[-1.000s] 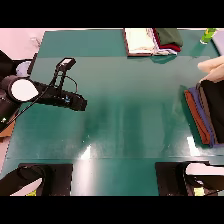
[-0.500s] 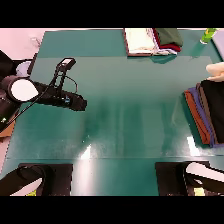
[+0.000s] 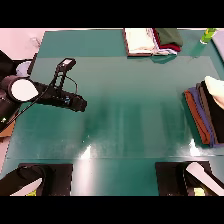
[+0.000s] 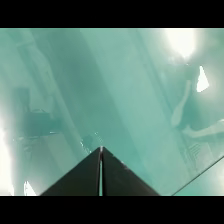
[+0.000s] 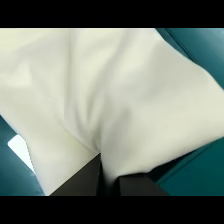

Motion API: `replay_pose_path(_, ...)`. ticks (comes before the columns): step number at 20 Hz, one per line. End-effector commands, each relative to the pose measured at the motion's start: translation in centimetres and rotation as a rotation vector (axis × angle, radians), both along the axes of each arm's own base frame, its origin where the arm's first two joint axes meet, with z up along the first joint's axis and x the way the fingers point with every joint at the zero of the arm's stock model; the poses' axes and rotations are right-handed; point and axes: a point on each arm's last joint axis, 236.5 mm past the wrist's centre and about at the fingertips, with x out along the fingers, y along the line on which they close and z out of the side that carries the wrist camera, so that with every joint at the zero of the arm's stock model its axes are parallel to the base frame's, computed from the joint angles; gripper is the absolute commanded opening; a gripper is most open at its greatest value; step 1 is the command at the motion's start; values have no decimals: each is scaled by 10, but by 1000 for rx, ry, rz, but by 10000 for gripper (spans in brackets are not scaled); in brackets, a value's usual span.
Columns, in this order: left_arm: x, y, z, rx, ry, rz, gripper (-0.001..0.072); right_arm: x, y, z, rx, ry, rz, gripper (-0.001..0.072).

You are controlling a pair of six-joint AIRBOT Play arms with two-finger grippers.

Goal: Fold the shirts.

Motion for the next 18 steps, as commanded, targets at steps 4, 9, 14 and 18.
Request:
replay_pose_path(4, -3, 1, -1, 7, 11, -6, 28, -64, -5, -70, -20, 268, -36, 305)
replay_pose_path(9, -3, 1, -1, 6, 12, -6, 28, -39, -24, -27, -95, 184, -57, 666)
replay_pose_path(14, -2, 0, -1, 4, 8, -4, 28, 104, 93, 44, 26, -235, 319, 665)
replay_pose_path(18, 0, 1, 0, 3, -1, -2, 28, 157, 239, 42, 118, -321, 710, 664)
